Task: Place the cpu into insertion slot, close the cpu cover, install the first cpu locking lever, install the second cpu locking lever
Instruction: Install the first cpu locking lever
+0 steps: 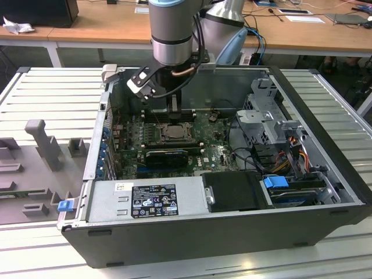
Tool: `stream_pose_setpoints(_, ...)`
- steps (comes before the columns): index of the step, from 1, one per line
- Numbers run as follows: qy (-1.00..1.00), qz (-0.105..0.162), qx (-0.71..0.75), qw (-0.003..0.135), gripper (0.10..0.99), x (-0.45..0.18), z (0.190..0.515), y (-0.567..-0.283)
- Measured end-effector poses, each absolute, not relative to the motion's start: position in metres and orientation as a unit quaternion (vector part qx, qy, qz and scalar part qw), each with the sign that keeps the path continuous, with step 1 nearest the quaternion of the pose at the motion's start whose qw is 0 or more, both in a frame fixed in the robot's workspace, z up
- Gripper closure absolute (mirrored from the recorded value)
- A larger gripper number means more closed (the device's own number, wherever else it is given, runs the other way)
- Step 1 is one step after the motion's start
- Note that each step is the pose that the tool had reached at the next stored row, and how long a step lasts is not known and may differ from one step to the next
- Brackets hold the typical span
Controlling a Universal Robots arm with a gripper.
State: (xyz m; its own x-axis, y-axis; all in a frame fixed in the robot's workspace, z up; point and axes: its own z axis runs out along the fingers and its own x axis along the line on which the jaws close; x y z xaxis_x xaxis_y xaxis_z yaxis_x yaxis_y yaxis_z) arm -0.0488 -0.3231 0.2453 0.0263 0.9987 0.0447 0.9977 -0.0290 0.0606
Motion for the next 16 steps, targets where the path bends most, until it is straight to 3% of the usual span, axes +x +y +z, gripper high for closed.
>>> stream_pose_setpoints(16, 0.757, 0.038, 0.652, 0.003, 0.875, -0.049, 0.272, -0.323)
